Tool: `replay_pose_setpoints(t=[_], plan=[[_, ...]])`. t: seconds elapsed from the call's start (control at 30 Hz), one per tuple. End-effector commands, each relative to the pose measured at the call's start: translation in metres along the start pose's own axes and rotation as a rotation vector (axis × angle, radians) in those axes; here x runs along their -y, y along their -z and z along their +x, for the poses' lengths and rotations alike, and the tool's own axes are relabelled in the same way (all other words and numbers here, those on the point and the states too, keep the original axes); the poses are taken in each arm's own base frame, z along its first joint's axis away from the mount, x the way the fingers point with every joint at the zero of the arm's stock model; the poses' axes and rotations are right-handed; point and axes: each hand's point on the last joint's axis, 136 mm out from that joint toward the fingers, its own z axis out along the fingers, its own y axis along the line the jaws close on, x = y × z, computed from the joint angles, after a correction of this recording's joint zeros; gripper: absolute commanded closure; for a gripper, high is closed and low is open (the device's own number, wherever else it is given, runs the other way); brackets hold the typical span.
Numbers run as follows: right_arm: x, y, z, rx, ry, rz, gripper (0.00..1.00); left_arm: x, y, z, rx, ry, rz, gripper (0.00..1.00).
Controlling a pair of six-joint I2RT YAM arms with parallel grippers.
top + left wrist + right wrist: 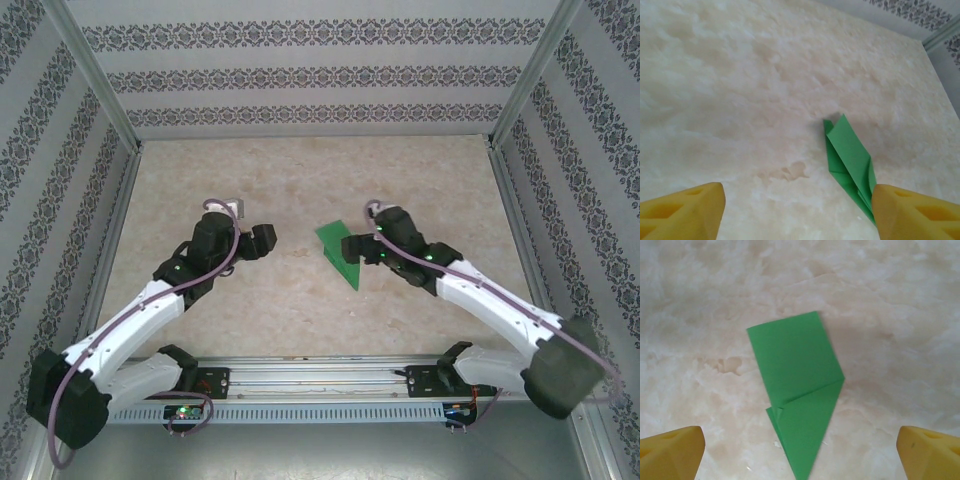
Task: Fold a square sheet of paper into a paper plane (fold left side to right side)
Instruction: Turn over the paper at the center of the table, then fold the wing for the fifth time at the center of the table.
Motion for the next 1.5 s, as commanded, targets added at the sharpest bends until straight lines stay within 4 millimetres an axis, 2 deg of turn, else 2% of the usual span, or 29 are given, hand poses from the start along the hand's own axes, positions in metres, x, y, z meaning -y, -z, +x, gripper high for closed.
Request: replay_pose_setpoints(t=[0.0, 0.17, 0.37, 0.6, 0.8, 0.93, 1.17, 1.23, 1.37, 1.47], plan=[[-0.002, 0.012, -0.014, 0.098, -0.128, -0.149, 0.02, 0.031, -0.011, -0.007, -0.025, 0.081, 0.138, 0.28], [0.030, 0.018, -0.005, 0.126, -0.264, -0.181, 0.02, 0.044, -0.041, 0.016, -0.154, 0.128, 0.196, 0.34], [0.060, 0.007, 0.013, 0.126, -0.466, -0.255, 0.02, 0.062, -0.073, 0.039, -0.244, 0.179, 0.255, 0.36], [0.069, -0.002, 0.026, 0.101, -0.526, -0.285, 0.02, 0.092, -0.121, 0.063, -0.350, 0.240, 0.336, 0.42], [0.070, 0.000, 0.023, 0.109, -0.527, -0.289, 0.02, 0.089, -0.156, 0.073, -0.337, 0.328, 0.306, 0.46], [0.072, 0.005, 0.020, 0.122, -0.528, -0.289, 0.02, 0.083, -0.169, 0.079, -0.339, 0.334, 0.279, 0.47], [0.075, 0.009, 0.023, 0.121, -0.535, -0.289, 0.02, 0.085, -0.187, 0.087, -0.361, 0.337, 0.288, 0.63], [0.074, 0.011, 0.023, 0.123, -0.530, -0.299, 0.02, 0.085, -0.189, 0.087, -0.365, 0.333, 0.289, 0.71], [0.069, 0.015, 0.020, 0.124, -0.499, -0.329, 0.02, 0.088, -0.185, 0.084, -0.370, 0.291, 0.303, 0.89], [0.061, 0.017, 0.017, 0.112, -0.456, -0.376, 0.03, 0.097, -0.170, 0.076, -0.359, 0.218, 0.355, 0.97]])
